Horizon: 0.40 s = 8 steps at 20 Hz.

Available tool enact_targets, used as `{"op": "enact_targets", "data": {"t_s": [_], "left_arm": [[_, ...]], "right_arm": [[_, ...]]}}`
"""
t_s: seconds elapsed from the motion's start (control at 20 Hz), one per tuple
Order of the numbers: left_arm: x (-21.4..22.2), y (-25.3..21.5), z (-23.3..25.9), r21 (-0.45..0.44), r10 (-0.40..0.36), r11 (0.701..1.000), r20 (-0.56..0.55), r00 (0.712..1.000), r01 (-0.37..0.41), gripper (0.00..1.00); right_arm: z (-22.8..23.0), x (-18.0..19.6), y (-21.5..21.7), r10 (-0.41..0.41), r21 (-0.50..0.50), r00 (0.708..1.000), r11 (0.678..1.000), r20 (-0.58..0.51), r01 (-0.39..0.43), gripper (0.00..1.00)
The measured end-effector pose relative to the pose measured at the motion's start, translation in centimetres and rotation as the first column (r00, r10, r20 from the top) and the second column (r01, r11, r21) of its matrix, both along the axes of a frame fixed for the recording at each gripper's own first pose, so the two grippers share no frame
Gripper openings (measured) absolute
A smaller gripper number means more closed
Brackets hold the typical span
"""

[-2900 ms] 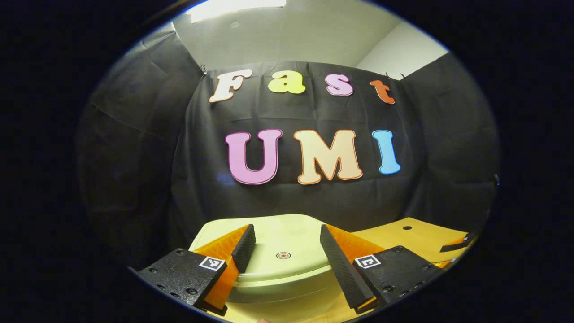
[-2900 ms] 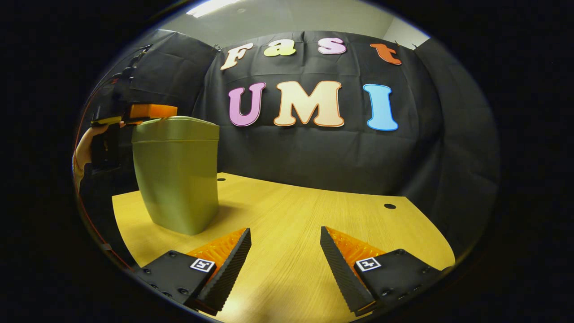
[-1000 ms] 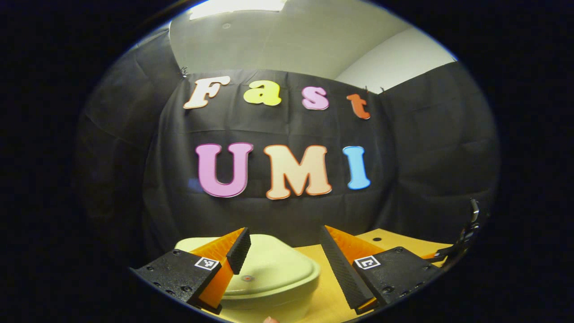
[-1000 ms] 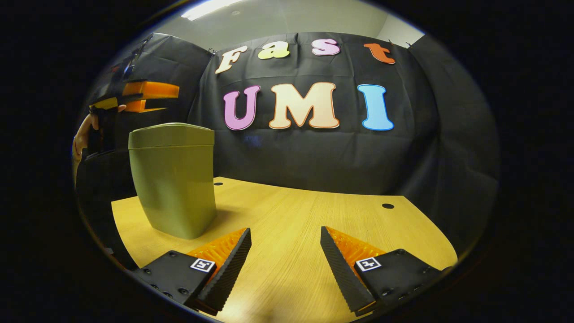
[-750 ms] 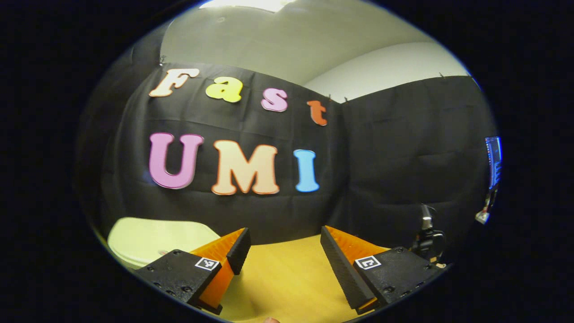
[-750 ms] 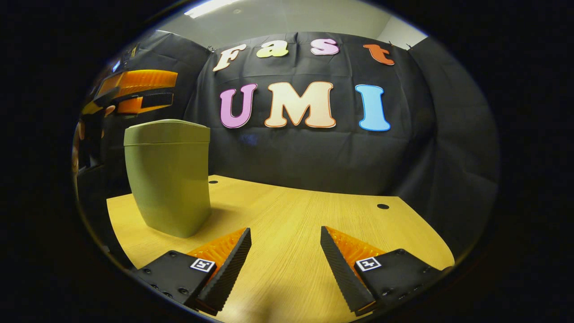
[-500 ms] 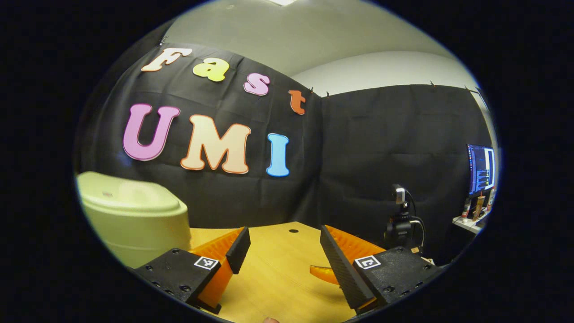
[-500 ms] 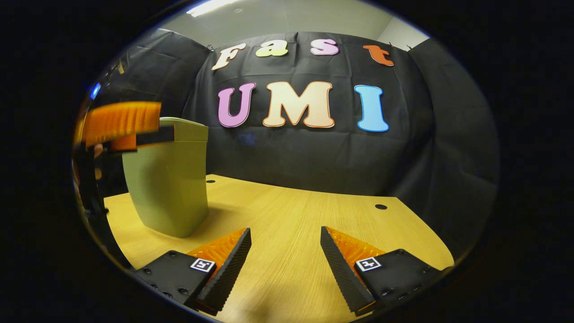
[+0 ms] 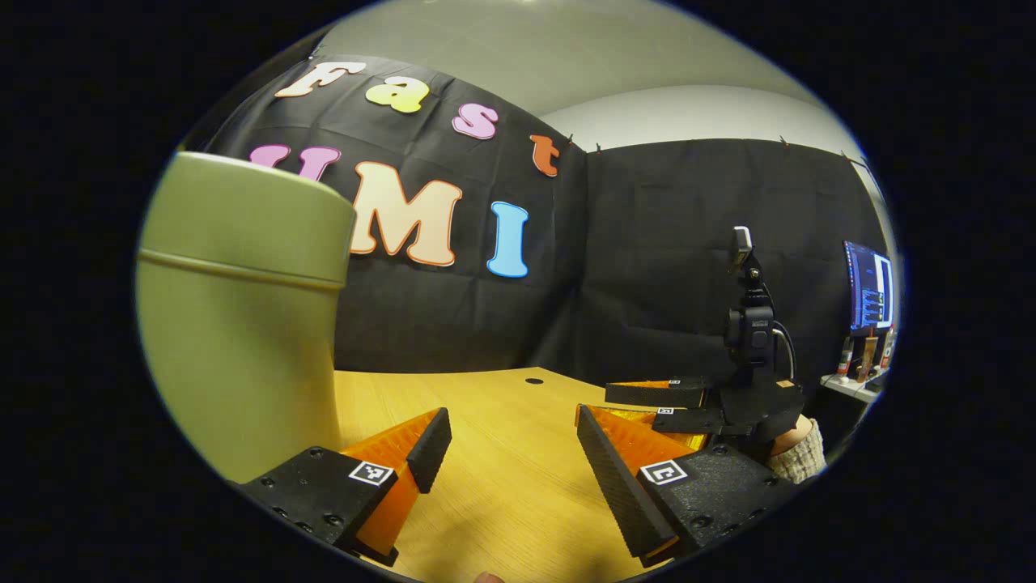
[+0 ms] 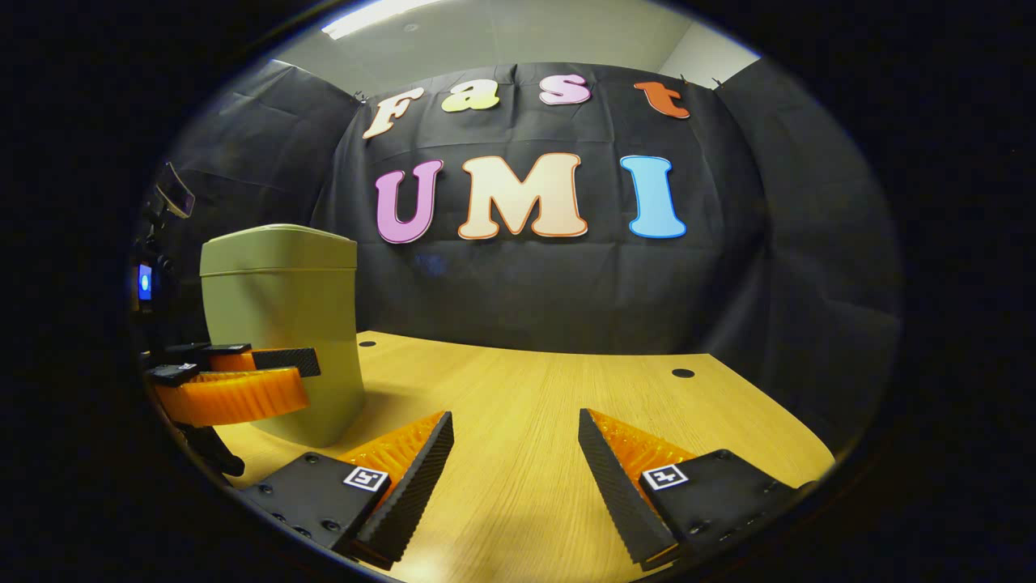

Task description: Press the lid of the desktop garbage bin to open it, pick up the crumpled paper on the desktop and throw it into the bin, then pick up the pop can on the desktop and drop it into the bin, and finally close the garbage bin lid.

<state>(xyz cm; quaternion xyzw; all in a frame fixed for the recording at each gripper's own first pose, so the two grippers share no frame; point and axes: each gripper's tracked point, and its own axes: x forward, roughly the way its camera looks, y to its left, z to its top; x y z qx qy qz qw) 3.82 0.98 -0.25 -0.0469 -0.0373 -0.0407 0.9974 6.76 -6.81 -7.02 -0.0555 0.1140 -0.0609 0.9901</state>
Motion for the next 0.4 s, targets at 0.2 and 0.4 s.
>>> {"op": "enact_targets", "data": {"t_s": [0.2,0.4], "left_arm": [[-0.13,-0.19,-1.03,0.020,-0.011,1.000,-0.022,1.000,0.011,0.94],[-0.40,-0.56,-0.45,0.030,-0.015,0.999,-0.003,1.000,0.015,0.94]], "right_arm": [[0.55,-0.11,-0.14,-0.012,0.010,1.000,1.000,0.018,0.012,0.98],[0.49,-0.17,0.18,-0.003,0.013,1.000,1.000,0.016,0.003,0.98]]}}
